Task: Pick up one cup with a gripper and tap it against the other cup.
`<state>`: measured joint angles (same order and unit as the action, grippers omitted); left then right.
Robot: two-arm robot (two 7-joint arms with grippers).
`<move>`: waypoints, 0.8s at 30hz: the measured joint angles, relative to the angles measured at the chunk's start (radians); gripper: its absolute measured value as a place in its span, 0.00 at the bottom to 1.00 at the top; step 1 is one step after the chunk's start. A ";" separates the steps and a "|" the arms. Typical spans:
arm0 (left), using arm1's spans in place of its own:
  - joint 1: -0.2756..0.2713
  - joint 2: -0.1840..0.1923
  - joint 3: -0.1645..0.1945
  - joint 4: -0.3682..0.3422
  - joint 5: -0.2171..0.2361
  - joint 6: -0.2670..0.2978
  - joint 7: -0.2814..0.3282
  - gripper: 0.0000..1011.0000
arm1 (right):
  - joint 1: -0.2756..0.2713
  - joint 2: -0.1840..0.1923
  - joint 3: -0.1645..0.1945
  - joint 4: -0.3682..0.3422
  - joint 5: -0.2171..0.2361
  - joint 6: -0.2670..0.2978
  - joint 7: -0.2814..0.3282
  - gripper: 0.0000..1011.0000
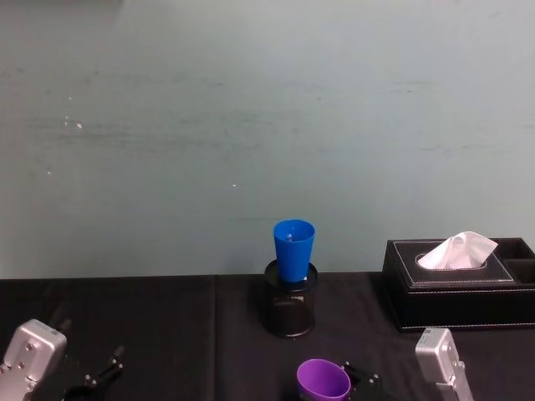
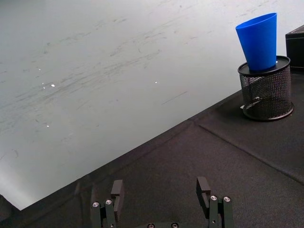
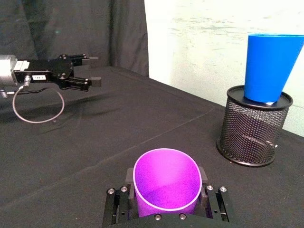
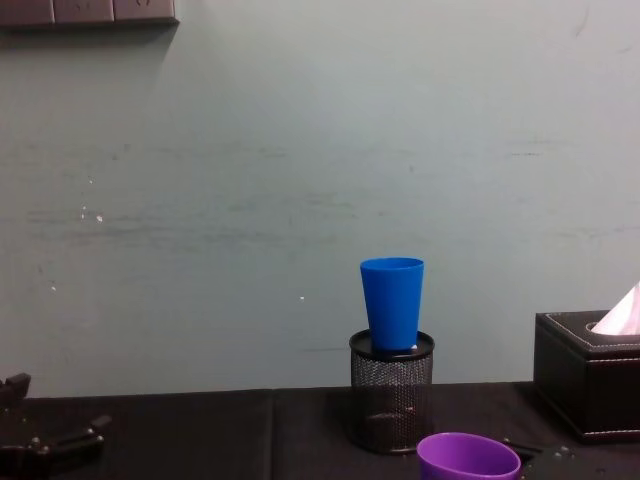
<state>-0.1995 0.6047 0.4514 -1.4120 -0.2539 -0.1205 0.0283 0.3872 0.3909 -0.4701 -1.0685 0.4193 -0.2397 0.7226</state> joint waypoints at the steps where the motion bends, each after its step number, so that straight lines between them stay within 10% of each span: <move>1: 0.000 0.000 0.000 0.000 0.000 0.000 0.000 0.99 | 0.001 0.000 -0.001 0.000 0.000 0.002 0.001 0.73; 24: 0.000 0.000 0.000 0.000 0.000 0.000 0.000 0.99 | 0.025 0.048 -0.009 -0.125 0.026 0.136 0.003 0.73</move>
<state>-0.1995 0.6046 0.4513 -1.4120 -0.2539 -0.1205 0.0283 0.4120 0.4388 -0.4790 -1.1935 0.4456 -0.1037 0.7260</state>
